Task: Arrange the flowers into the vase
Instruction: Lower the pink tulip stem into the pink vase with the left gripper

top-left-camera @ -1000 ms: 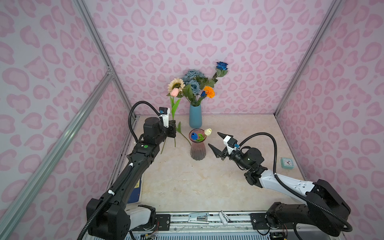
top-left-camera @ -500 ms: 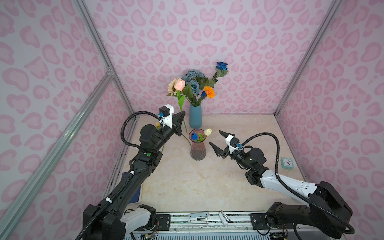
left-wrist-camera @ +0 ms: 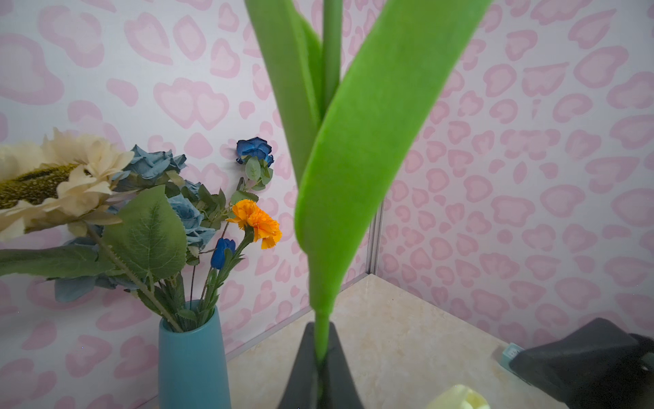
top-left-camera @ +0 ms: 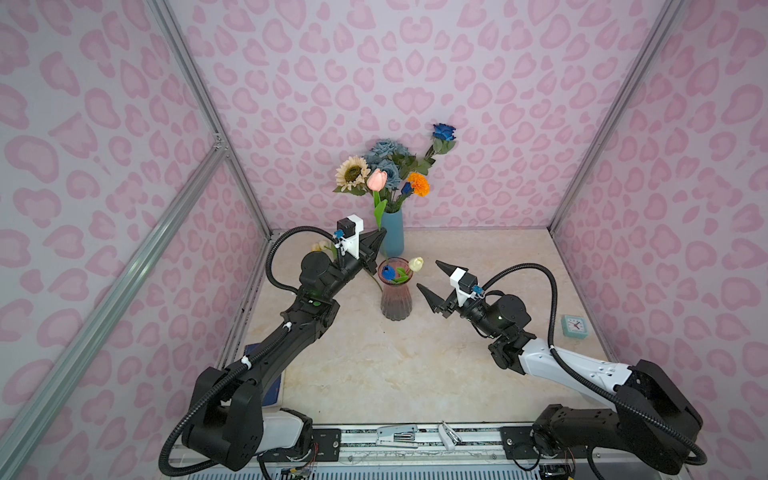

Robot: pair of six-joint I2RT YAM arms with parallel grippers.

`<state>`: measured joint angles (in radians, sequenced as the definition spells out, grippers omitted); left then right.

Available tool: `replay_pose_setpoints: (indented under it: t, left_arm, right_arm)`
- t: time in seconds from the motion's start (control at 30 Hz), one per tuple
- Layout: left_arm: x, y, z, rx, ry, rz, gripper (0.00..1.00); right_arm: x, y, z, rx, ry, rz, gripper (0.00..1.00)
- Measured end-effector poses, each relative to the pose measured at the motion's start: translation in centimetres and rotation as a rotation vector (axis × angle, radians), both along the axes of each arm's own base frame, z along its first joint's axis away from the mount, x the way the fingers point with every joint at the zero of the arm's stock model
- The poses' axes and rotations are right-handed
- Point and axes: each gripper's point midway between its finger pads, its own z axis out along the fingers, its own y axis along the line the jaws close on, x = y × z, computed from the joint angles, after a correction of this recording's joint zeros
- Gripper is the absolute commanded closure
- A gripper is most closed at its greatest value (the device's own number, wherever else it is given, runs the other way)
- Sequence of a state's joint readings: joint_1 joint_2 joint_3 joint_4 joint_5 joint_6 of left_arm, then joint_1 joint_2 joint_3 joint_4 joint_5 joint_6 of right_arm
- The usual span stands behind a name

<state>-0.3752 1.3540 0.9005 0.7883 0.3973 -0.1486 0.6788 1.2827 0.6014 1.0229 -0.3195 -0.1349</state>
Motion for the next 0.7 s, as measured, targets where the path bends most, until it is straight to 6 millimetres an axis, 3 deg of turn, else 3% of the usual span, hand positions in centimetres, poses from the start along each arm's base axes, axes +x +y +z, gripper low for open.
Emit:
replay_pose_setpoints:
  t: [0.27, 0.43, 0.7]
  left_arm:
    - [1.4, -0.8, -3.5, 0.016, 0.054, -0.012, 0.98]
    - [1.2, -1.4, -4.4, 0.007, 0.067, -0.035, 0.98]
    - [1.4, -1.7, -7.9, 0.014, 0.146, -0.043, 0.98]
  right_arm:
    - [-0.2, -0.3, -0.3, -0.007, 0.0, -0.007, 0.25]
    - [-0.3, -0.3, -0.1, -0.008, -0.01, -0.009, 0.25]
    - [-0.1, -0.3, -0.4, -0.015, -0.002, -0.011, 0.24]
